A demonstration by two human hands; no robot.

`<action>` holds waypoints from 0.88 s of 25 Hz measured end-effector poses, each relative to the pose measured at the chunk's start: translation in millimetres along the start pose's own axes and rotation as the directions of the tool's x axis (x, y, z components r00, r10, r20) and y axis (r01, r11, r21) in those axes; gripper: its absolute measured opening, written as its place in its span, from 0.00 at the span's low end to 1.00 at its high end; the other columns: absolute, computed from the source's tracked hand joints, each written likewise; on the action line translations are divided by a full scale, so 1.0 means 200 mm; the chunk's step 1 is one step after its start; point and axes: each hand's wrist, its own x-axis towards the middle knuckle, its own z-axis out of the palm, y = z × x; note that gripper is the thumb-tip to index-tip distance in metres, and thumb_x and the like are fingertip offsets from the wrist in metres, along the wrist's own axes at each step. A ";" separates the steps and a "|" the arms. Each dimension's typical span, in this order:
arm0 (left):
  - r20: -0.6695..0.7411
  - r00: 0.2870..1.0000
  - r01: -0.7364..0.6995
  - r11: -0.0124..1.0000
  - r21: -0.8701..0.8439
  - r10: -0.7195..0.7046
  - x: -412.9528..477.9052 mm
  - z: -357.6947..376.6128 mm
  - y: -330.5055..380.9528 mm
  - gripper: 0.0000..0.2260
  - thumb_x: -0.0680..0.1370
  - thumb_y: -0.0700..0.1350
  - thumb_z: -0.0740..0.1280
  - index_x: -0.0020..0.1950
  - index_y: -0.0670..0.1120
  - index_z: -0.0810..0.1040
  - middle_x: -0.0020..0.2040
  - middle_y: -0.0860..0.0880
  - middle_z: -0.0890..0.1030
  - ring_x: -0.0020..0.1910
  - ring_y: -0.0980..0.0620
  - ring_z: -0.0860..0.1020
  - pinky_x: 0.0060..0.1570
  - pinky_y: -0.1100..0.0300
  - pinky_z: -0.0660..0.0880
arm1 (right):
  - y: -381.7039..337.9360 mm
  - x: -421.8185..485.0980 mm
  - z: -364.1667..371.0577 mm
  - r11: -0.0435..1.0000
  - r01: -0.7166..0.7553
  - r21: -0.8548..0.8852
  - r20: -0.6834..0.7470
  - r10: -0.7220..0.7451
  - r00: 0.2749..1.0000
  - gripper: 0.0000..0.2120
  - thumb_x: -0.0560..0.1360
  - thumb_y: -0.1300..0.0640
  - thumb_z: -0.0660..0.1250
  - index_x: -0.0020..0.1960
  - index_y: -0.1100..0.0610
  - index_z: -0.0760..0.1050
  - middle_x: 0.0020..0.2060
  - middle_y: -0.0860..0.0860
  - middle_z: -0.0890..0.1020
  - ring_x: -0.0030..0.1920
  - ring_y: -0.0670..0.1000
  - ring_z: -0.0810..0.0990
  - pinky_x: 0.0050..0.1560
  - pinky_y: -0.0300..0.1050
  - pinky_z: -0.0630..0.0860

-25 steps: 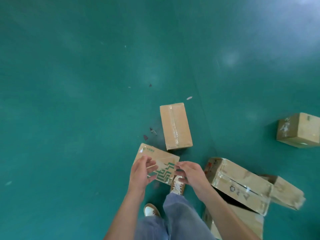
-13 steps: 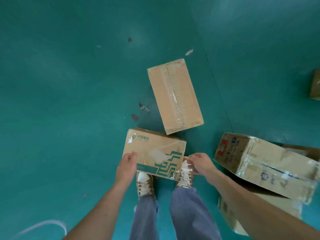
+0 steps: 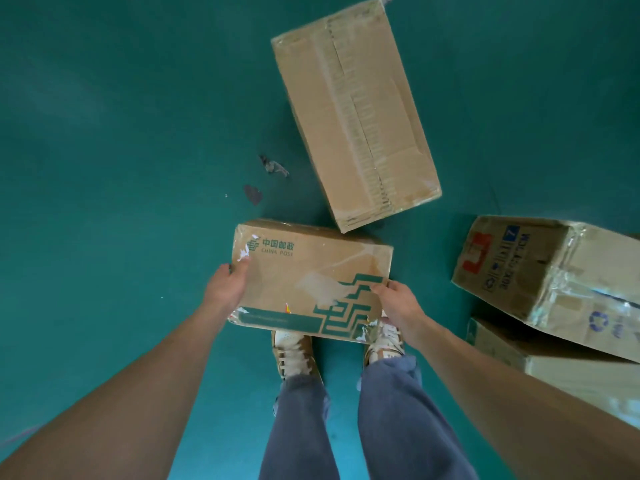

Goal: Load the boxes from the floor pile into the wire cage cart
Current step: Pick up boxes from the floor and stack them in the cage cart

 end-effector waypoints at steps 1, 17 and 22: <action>0.037 0.999 0.009 1.000 -0.015 -0.009 0.00 0.00 0.00 0.33 0.81 0.66 0.54 0.74 0.42 0.70 0.70 0.40 0.75 0.66 0.39 0.74 0.69 0.42 0.69 | -0.01 0.00 0.00 0.999 -0.017 0.027 0.001 0.017 1.000 0.06 0.84 0.56 0.60 0.55 0.55 0.75 0.54 0.53 0.83 0.47 0.49 0.80 0.46 0.45 0.74; 0.055 0.998 0.032 0.999 -0.037 -0.029 -0.37 -0.03 0.16 0.31 0.79 0.70 0.56 0.69 0.46 0.69 0.62 0.45 0.76 0.61 0.42 0.75 0.64 0.40 0.74 | 0.04 -0.24 -0.37 0.992 -0.020 0.126 -0.072 0.029 0.997 0.21 0.82 0.37 0.58 0.63 0.53 0.67 0.57 0.52 0.79 0.57 0.54 0.78 0.58 0.54 0.74; 0.138 0.990 -0.038 0.995 0.095 0.024 -0.65 -0.05 0.30 0.38 0.77 0.74 0.49 0.71 0.47 0.74 0.64 0.43 0.79 0.60 0.42 0.79 0.64 0.43 0.75 | 0.06 -0.44 -0.57 0.984 0.085 0.159 -0.101 -0.069 0.992 0.22 0.81 0.37 0.59 0.62 0.53 0.74 0.53 0.52 0.83 0.52 0.52 0.82 0.59 0.56 0.77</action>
